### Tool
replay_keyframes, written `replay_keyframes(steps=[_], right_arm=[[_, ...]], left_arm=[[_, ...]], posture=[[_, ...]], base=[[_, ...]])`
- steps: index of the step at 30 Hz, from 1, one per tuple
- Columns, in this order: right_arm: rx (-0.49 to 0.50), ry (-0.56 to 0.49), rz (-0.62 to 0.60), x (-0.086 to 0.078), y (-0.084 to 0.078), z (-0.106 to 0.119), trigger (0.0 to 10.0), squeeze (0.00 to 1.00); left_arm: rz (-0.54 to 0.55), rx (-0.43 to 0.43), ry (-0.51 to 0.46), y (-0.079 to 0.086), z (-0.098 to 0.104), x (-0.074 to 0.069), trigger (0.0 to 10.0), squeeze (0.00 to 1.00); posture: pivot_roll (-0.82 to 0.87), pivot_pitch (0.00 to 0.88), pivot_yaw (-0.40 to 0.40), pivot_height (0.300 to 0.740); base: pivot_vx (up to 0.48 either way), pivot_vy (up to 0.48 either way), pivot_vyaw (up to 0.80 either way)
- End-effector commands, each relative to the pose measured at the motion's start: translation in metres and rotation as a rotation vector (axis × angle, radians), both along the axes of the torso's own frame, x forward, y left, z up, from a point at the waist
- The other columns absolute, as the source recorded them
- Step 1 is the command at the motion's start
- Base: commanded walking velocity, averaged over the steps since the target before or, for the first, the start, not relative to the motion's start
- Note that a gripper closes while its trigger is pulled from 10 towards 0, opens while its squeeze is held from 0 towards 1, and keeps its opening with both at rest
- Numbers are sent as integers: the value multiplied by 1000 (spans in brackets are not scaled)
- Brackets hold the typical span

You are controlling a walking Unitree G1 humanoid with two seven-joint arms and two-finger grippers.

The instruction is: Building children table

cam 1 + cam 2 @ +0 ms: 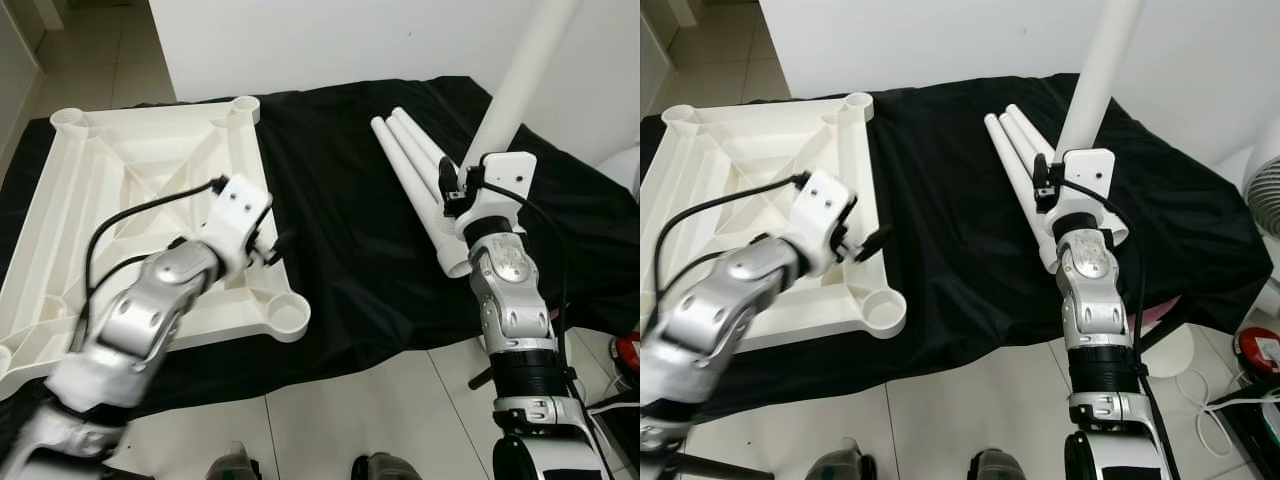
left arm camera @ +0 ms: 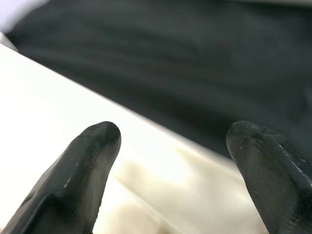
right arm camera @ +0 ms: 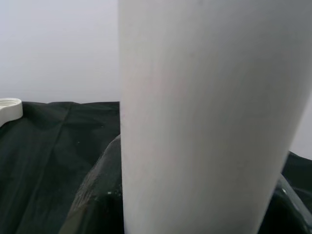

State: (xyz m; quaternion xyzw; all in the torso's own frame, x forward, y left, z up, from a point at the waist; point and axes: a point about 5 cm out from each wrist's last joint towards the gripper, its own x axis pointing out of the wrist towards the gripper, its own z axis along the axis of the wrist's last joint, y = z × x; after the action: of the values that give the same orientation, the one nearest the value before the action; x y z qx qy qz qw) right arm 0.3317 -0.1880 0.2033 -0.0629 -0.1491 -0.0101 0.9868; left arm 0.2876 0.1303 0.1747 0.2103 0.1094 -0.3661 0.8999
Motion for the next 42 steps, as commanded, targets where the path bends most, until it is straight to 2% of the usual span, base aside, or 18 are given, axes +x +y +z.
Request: replay_keyframes(steps=[1, 6, 7, 8, 9, 13, 19, 31, 39, 42], right_arm=[[-9, -1, -3, -1, -2, 1, 10000, 0], [-14, 3, -4, -2, -3, 1, 10000, 0], [-17, 5, -4, -3, -4, 1, 10000, 0], [-17, 5, -4, -3, -4, 1, 10000, 0], [-19, 8, -6, -3, -4, 1, 10000, 0], [-18, 11, -8, -3, -4, 1, 10000, 0], [-17, 9, -7, -3, -1, 1, 10000, 0], [-19, 2, -26, -4, -6, 5, 10000, 0], [-24, -1, -35, -4, -8, 6, 10000, 0], [-25, 0, -37, -4, -8, 7, 10000, 0]], left_arm=[[-63, 23, 52, -1, -4, -9, 10000, 0], [-108, 63, 82, 8, -5, -17, 10000, 0], [-158, 110, 100, 14, -7, -25, 10000, 0], [-158, 110, 100, 14, -7, -25, 10000, 0], [-165, 160, 85, 20, -7, -27, 10000, 0], [-130, 157, 80, 26, -5, -22, 10000, 0], [-95, 226, 82, 36, -8, -19, 10000, 0], [-97, 321, 67, 25, -28, -18, 10000, 0], [-156, 282, 82, 2, -38, -23, 10000, 0], [-157, 284, 78, 0, -39, -23, 10000, 0]], posture=[[9, 0, -16, 740], [14, 0, -21, 740], [16, 0, -24, 740], [16, 0, -24, 740], [16, 0, -23, 740], [16, 3, -22, 740], [12, 15, -17, 740], [-8, 15, -15, 740], [-15, 15, -14, 740], [-20, 12, -14, 740]], base=[[0, 0, 0], [0, 0, 0], [0, 0, 0], [0, 0, 0], [0, 0, 0], [0, 0, 0], [0, 0, 0], [0, 0, 0], [0, 0, 0], [0, 0, 0]])
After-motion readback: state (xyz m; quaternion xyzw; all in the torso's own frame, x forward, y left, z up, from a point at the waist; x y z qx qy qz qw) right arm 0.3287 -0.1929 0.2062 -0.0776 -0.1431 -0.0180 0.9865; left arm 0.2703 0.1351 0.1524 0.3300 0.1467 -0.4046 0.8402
